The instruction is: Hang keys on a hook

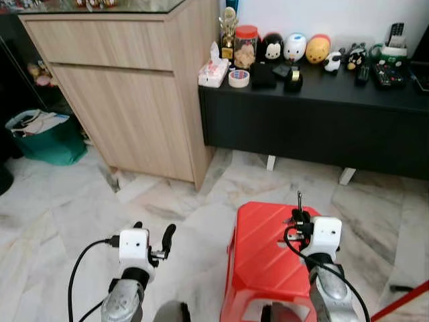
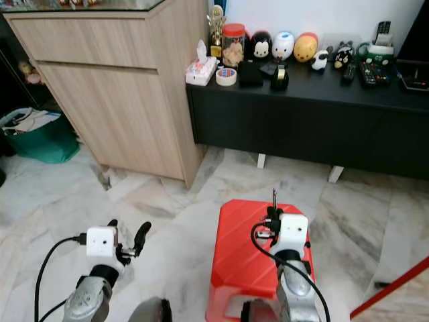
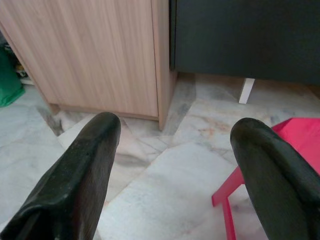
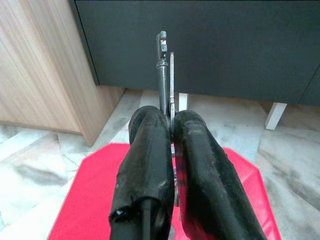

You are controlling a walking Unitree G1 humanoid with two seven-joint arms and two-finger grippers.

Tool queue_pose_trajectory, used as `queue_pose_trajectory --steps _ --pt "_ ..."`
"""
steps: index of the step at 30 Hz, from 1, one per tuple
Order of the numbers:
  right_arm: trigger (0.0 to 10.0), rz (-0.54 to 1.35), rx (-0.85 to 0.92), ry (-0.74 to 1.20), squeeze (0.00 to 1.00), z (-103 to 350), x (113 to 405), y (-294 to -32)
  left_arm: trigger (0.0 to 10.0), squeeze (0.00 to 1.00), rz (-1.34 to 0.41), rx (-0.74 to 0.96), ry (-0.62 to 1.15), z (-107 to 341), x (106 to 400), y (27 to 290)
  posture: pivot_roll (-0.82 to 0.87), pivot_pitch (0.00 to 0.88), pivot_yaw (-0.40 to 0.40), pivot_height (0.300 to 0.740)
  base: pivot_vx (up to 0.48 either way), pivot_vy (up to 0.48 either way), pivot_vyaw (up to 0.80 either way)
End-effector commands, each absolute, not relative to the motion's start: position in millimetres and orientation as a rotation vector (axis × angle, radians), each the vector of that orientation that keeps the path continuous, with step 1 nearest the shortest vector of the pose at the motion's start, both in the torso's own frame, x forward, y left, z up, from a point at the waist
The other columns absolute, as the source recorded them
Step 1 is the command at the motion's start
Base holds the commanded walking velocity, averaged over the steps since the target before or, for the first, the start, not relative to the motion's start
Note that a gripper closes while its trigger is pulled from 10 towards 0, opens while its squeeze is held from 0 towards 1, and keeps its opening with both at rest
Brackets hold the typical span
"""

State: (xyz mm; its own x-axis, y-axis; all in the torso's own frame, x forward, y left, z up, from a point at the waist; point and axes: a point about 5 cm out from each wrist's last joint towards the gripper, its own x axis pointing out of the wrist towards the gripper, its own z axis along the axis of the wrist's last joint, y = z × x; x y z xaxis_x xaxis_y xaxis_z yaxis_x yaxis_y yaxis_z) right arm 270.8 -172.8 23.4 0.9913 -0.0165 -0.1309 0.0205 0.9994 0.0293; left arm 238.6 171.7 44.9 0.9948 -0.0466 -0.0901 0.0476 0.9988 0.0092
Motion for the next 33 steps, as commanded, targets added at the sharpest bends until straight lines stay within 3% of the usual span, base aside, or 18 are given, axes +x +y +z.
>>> queue_pose_trajectory --steps 1,5,33 --pt "10.0 -0.015 0.033 0.114 0.0 28.4 272.8 -170.0 10.0 0.0 -0.042 0.023 0.1 42.2 237.2 174.0 0.02 0.039 0.03 0.712 0.0 0.0 0.0" --pt "10.0 -0.016 0.038 0.124 0.0 27.7 270.3 -168.9 10.0 0.0 -0.044 0.022 0.101 42.0 236.4 174.1 0.02 0.045 0.03 0.74 0.0 0.0 0.0" --pt "10.0 -0.031 0.04 0.204 0.0 14.8 263.6 -171.1 10.0 0.0 -0.04 0.014 0.097 42.1 235.8 175.4 0.02 0.048 0.03 0.74 0.0 0.0 0.0"
